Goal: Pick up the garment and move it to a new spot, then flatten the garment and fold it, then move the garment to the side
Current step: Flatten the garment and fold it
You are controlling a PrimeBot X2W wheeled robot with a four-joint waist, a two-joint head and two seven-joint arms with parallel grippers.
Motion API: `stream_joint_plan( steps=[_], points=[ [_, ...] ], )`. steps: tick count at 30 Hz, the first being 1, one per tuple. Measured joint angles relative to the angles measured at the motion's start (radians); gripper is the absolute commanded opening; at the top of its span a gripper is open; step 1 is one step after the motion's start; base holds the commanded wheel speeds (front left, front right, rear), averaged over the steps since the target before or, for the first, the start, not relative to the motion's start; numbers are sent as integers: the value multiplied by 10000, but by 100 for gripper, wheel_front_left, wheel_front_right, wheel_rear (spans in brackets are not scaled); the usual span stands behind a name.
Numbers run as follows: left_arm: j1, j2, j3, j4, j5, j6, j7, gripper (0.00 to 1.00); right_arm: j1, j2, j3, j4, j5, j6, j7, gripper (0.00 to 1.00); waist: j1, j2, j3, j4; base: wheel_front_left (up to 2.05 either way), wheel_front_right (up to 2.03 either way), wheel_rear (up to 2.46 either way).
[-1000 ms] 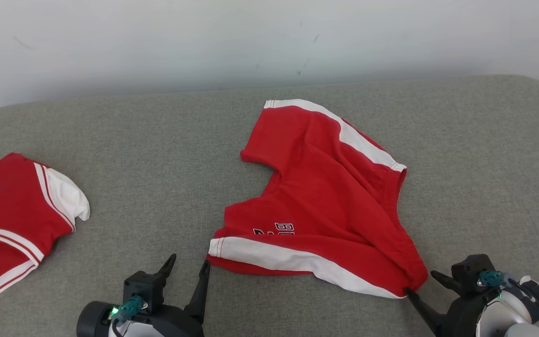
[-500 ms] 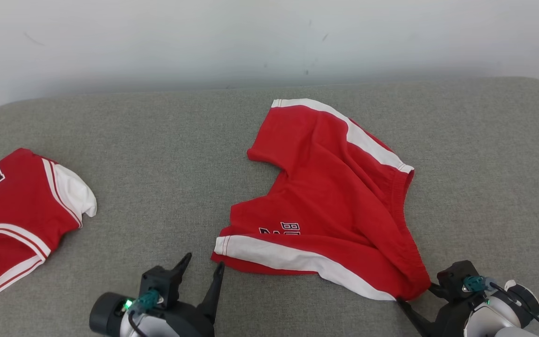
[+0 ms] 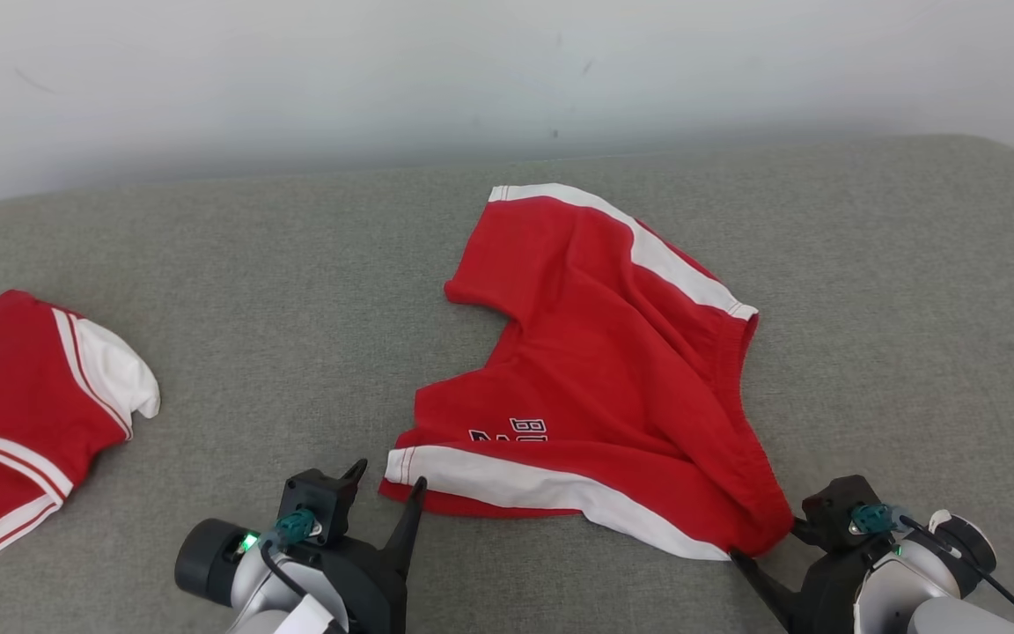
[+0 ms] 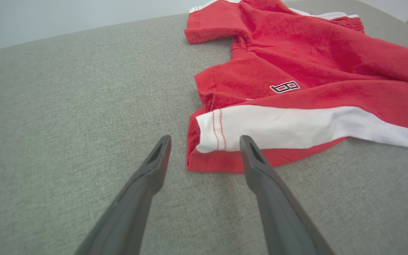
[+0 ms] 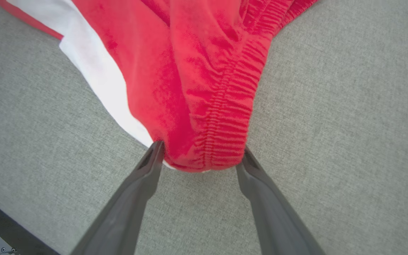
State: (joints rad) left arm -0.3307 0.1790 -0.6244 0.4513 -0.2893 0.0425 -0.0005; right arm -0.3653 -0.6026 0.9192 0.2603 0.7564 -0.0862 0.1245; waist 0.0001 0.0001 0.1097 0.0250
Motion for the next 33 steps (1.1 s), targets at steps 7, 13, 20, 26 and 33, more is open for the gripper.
stream_joint_plan(
  steps=[7, 13, 20, 26, 33],
  points=[
    [-337, -274, -33, 531, -59, -182, 100, 100, 9, 104, 96, 238, -2, 71, 4, 100, 0, 0, -34, -184, 0, 0, 0],
    [-450, -393, -17, 1104, -322, -272, 261, 0, -17, 236, 161, 282, -19, 174, -21, 0, -2, 0, -81, -274, 0, 0, 0],
    [-560, -493, 44, 1260, -372, -343, 155, 0, -118, 334, 48, 316, 13, 316, -222, 0, -2, 0, -96, -205, 0, 0, 0],
    [-440, 67, 456, 915, -449, -221, -245, 0, -121, 313, -1124, 232, 1204, 430, -780, 0, -2, 0, -243, -170, 0, 0, 0],
    [-29, 224, 259, -192, -359, -215, -441, 0, -84, -33, -1569, -79, 2080, 744, -637, 0, -2, 0, -368, -78, 0, 0, 0]
  ],
)
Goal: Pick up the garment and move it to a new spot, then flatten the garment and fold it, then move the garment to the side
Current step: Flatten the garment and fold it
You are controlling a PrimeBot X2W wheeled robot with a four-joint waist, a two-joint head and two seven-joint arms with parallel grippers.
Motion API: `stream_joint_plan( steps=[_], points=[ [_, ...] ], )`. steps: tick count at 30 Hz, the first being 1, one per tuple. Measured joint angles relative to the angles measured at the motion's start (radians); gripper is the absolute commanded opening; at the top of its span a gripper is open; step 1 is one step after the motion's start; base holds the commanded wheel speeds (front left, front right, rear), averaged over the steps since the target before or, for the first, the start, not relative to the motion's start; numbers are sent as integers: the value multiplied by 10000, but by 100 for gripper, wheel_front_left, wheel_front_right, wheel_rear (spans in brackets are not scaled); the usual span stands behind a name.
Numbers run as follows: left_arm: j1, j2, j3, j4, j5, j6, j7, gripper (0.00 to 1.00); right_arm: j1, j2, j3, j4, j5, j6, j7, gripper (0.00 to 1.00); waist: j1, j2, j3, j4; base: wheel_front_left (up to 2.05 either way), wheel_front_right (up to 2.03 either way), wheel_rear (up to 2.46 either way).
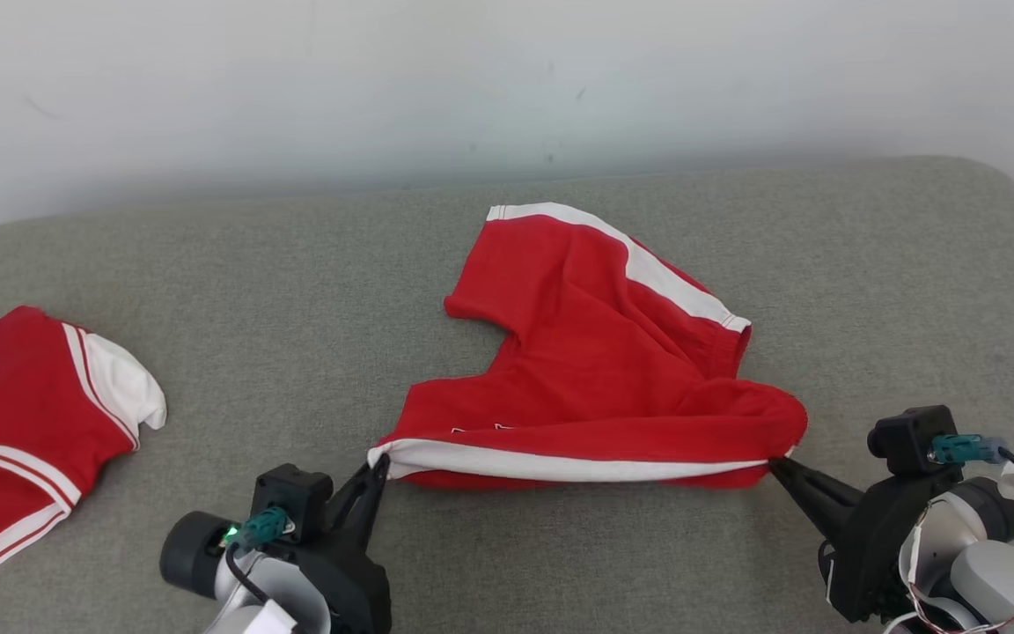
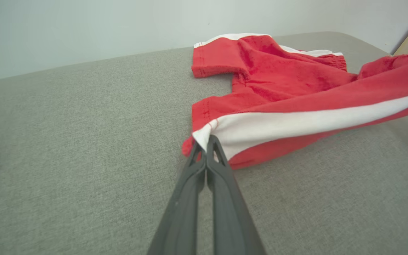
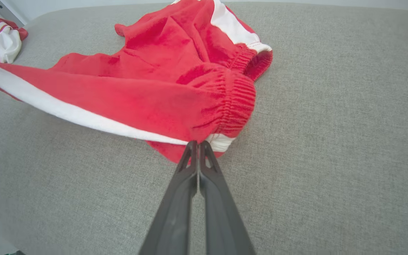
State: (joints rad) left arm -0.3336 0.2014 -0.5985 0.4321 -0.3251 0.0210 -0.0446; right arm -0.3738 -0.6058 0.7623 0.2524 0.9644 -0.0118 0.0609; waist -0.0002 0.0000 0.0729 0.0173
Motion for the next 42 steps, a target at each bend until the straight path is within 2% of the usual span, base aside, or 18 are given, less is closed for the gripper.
stream_joint_plan(
  steps=[5, 9, 11, 12, 14, 15, 18, 21, 22, 24, 25, 26, 27, 29, 31, 35, 37, 42],
  points=[
    [-2, -2, -157, -487, -13, -219, 150, 0, -135, -46, 303, -368, 109, 347, 692, 0, 1, 0, 101, 76, 0, 0, 0],
    [-137, 59, -222, -769, -199, -690, 493, 0, -703, -63, 552, -591, 278, 685, 1586, 0, 1, 0, 315, 59, 0, 0, 0],
    [-473, 184, -311, -865, -384, -1129, 871, 0, -1162, -73, 639, -608, 468, 817, 2232, 0, 1, 0, 473, 35, 0, 0, 0],
    [-947, 295, -362, -890, -683, -1413, 1354, 0, -1735, -58, 750, -535, 744, 897, 3018, 0, 1, 0, 667, 5, 0, 0, 0],
    [-1553, 251, -228, -809, -1465, -1542, 1916, 0, -2445, -8, 832, -230, 1127, 968, 4034, 0, 2, 0, 893, -34, 0, 0, 0],
    [-1553, 251, -228, -809, -1465, -1542, 1916, 0, -2445, -8, 832, -230, 1127, 968, 4034, 0, 2, 0, 893, -34, 0, 0, 0],
    [-3105, 295, 161, -334, -2242, -1538, 2922, 0, -3962, 274, 648, 520, 1697, 876, 5484, 0, 4, 1, 1262, -101, 0, 0, 0],
    [-5699, 439, 1034, 247, -2416, -1521, 3415, 0, -6497, 755, -161, 1494, 1580, 339, 6052, 0, 6, 2, 1661, -163, 0, 0, 0],
    [-6769, 445, 1444, 399, -2406, -1513, 3404, 0, -7520, 974, -629, 1804, 1440, 165, 5906, 0, 6, 2, 1801, -178, 0, 0, 0],
    [-8618, 408, 2171, 491, -2288, -1394, 2976, 0, -9269, 1312, -1522, 2165, 807, 96, 5239, 0, 6, 1, 2079, -195, 0, 0, 0],
    [-9284, 385, 2355, 364, -1990, -1189, 2658, 0, -9958, 1419, -1885, 2251, 512, 0, 4638, 0, 4, 1, 2218, -197, 0, 0, 0],
    [-10074, 153, 2660, -25, -1645, -765, 1904, 0, -11067, 1498, -2483, 2414, 314, -71, 3490, 0, 3, 0, 2504, -182, 0, 0, 0],
    [-10074, 153, 2660, -25, -1645, -765, 1904, 0, -11067, 1498, -2483, 2414, 314, -71, 3490, 0, 3, 0, 2504, -182, 0, 0, 0],
    [-10160, -146, 2573, -316, -1482, -738, 1565, 0, -11372, 1448, -2865, 2422, 408, -42, 2821, 0, 3, -1, 2792, -144, 0, 0, 0],
    [-9623, -144, 2324, -694, -1461, -840, 1473, 0, -10940, 1448, -2696, 2215, 407, 138, 2447, 0, 3, 0, 3083, -86, 0, 0, 0],
    [-7820, -4, 2050, -263, -1476, -920, 1041, 0, -8931, 1632, -1904, 2506, 408, 1022, 2015, 0, 8, 3, 3597, 25, 0, 0, 0],
    [-6957, 140, 1781, 238, -1453, -940, 951, 0, -8083, 1632, -1739, 2715, 447, 1118, 1785, 0, 8, 3, 3765, 78, 0, 0, 0],
    [-5456, 58, 1179, 953, -1484, -1197, 541, 0, -6357, 1340, -1175, 2874, 510, 1354, 1388, 0, 3, 2, 3715, 165, 0, 0, 0]
  ],
)
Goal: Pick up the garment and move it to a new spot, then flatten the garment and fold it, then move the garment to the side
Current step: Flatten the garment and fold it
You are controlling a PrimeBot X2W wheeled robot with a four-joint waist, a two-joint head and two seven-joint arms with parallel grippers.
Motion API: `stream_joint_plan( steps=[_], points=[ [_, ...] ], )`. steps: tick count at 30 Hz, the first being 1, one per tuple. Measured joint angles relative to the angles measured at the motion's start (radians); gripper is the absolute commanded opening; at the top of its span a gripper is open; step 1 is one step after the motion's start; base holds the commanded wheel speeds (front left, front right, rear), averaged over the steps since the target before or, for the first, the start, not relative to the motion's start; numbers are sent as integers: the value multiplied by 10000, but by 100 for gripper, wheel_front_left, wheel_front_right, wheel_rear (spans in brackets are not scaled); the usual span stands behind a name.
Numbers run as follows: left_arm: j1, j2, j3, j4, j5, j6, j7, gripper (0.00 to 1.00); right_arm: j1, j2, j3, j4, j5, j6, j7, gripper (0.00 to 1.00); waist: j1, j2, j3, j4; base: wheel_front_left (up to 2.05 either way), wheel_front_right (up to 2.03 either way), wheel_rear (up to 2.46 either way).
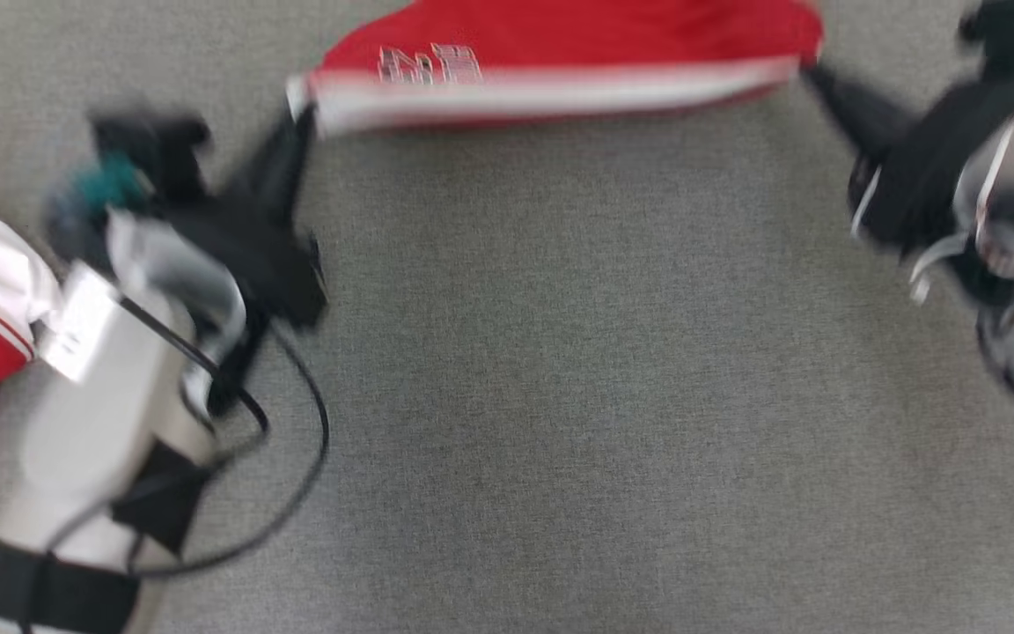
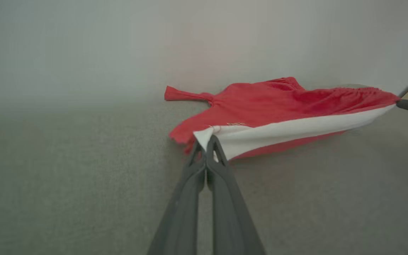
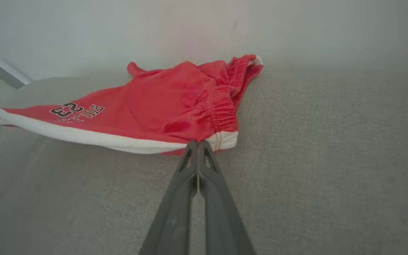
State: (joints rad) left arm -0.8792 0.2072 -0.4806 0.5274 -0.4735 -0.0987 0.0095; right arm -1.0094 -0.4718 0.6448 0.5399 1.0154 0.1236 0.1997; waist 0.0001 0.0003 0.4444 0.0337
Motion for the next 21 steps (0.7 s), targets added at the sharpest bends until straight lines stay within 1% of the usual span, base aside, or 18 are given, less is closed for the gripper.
stream_joint_plan(
  steps=[4, 8, 14, 21],
  points=[
    [1025, -23, -387, 378, 23, -81, -272, 0, 1247, -75, 268, -42, 128, 0, -437, 0, -1, 0, -342, -10, 0, 0, 0],
    [1957, 73, -892, 355, 221, -88, -483, 0, 2313, -284, 644, -502, 117, 0, -740, 0, -3, -2, -839, -76, 0, 0, 0],
    [3093, 290, -1168, 192, 337, -86, -844, 0, 3527, -598, 1076, -963, -188, 0, -1239, 0, -4, -3, -1664, -171, 0, 0, 0],
    [4569, 422, -1406, -119, 343, -21, -1103, 0, 5400, -817, 1091, -1381, 73, 0, -1778, 0, -5, -4, -2677, -213, 0, 0, 0]
  ],
)
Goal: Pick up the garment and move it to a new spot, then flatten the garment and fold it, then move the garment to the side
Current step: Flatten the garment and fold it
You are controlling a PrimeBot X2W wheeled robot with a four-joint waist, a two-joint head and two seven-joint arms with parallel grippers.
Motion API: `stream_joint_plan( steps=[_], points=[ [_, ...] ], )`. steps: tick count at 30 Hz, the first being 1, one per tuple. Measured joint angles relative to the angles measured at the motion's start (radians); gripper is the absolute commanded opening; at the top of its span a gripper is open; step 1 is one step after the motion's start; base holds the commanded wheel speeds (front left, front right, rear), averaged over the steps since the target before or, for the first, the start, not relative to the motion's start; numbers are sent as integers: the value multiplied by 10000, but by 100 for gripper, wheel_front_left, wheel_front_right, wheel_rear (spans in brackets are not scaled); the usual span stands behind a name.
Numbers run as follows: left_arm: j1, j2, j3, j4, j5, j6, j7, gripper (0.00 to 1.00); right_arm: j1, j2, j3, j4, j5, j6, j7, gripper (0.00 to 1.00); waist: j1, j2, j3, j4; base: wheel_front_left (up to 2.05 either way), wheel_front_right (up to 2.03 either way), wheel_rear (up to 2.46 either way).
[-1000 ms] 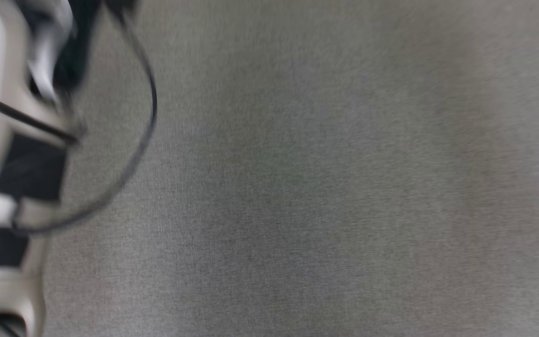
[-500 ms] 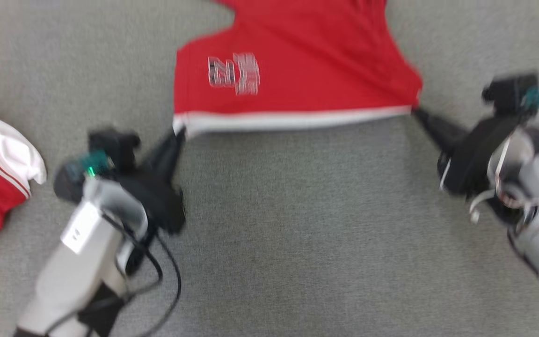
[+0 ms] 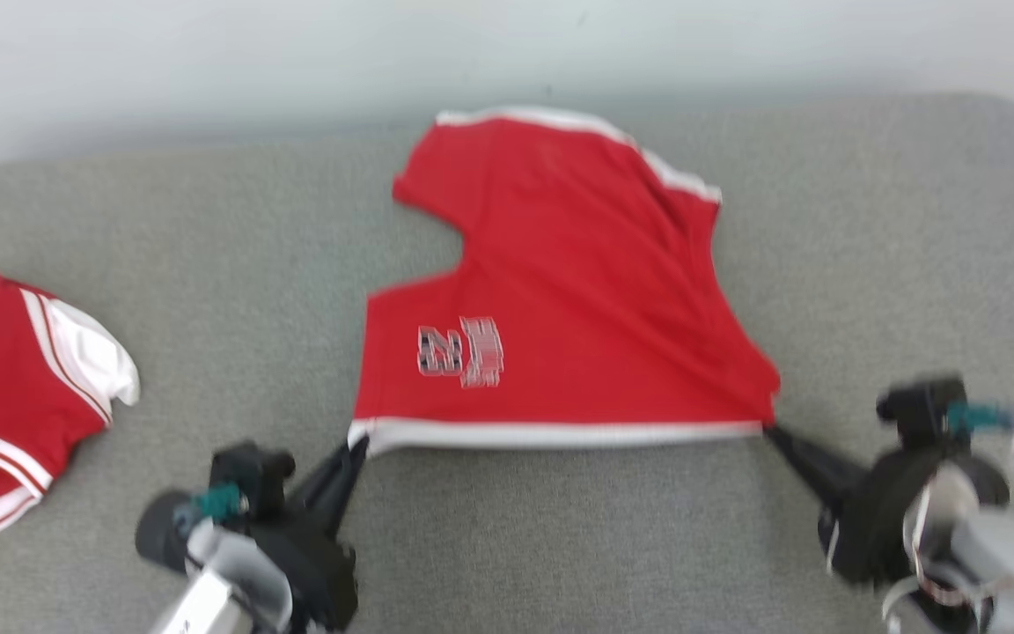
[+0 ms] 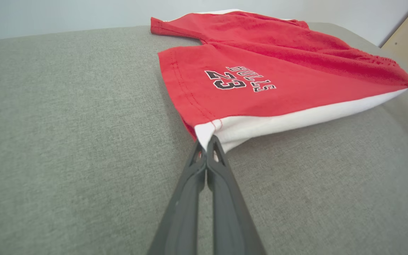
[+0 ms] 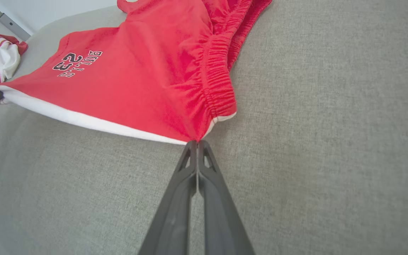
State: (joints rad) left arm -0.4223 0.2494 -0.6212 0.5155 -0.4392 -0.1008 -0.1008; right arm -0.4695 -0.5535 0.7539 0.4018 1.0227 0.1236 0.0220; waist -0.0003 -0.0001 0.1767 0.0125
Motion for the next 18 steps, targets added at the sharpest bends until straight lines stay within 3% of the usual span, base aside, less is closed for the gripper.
stream_joint_plan(
  steps=[3, 18],
  points=[
    [583, 17, -92, -174, -6, 65, -58, 0, 849, -77, 25, -234, 176, -61, -159, 0, -1, 0, -440, 30, 0, 0, 0],
    [3388, 857, -326, -1572, -174, 604, 353, 0, 3637, -416, 286, -1990, 566, -1348, -512, 0, 1, -1, -2362, 260, 0, 0, 0]
  ],
)
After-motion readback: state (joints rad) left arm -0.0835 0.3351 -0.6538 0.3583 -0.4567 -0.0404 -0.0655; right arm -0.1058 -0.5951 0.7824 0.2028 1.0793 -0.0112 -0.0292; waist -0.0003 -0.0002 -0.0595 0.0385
